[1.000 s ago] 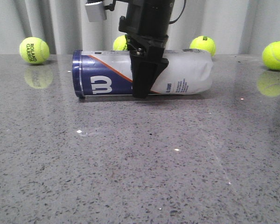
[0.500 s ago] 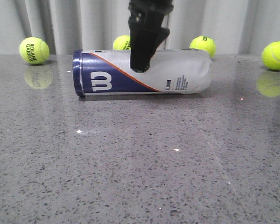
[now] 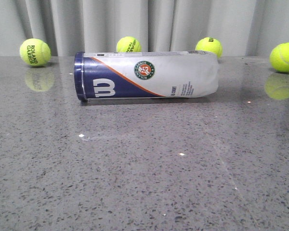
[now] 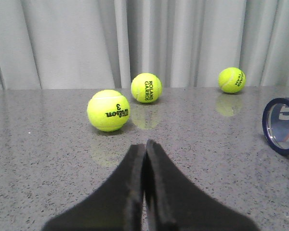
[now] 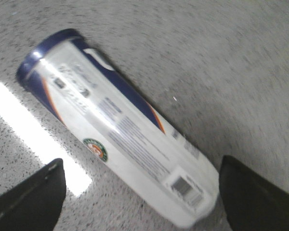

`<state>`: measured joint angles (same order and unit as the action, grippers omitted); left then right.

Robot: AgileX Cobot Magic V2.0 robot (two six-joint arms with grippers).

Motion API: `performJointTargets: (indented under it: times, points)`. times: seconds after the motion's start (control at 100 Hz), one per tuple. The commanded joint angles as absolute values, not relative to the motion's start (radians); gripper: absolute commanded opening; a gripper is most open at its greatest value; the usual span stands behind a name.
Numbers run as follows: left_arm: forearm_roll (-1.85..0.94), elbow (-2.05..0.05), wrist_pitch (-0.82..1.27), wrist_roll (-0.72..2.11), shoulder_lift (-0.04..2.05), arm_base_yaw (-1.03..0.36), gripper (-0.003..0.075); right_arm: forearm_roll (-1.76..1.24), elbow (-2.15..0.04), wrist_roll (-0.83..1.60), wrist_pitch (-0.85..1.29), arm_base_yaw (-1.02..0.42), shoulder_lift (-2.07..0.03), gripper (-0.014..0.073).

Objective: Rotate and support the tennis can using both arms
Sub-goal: 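Open the right gripper and lift it away from the can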

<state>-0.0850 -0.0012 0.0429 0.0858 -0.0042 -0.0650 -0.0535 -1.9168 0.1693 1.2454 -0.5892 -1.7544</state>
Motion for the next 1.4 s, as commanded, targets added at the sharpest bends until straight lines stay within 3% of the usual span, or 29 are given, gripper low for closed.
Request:
performJointTargets:
  times: [0.0, 0.18, 0.25, 0.56, 0.71, 1.39]
  points:
    - [-0.091, 0.044, -0.034, 0.077, -0.039, -0.066, -0.002, -0.019, -1.886, 0.063, 1.33, -0.584, -1.662, 0.0633]
    - [-0.091, 0.044, -0.034, 0.077, -0.039, -0.066, -0.002, -0.017, -1.692, -0.056, 1.294, -0.584, -1.559, 0.0629]
    - [-0.091, 0.044, -0.034, 0.077, -0.039, -0.066, -0.002, -0.017, -1.617, -0.081, 1.25, -0.584, -1.516, 0.0583]
    - [-0.091, 0.044, -0.034, 0.077, -0.039, -0.066, -0.002, -0.017, -1.344, -0.123, 1.105, -0.584, -1.303, 0.0086]
    - [-0.091, 0.044, -0.034, 0.077, -0.039, -0.066, -0.002, -0.017, -1.221, -0.145, 1.022, -0.584, -1.174, -0.007]
    - [-0.093, -0.012, -0.1, 0.075, -0.036, -0.066, -0.002, -0.022, -0.594, -0.146, 0.556, -0.584, -0.526, -0.0069]
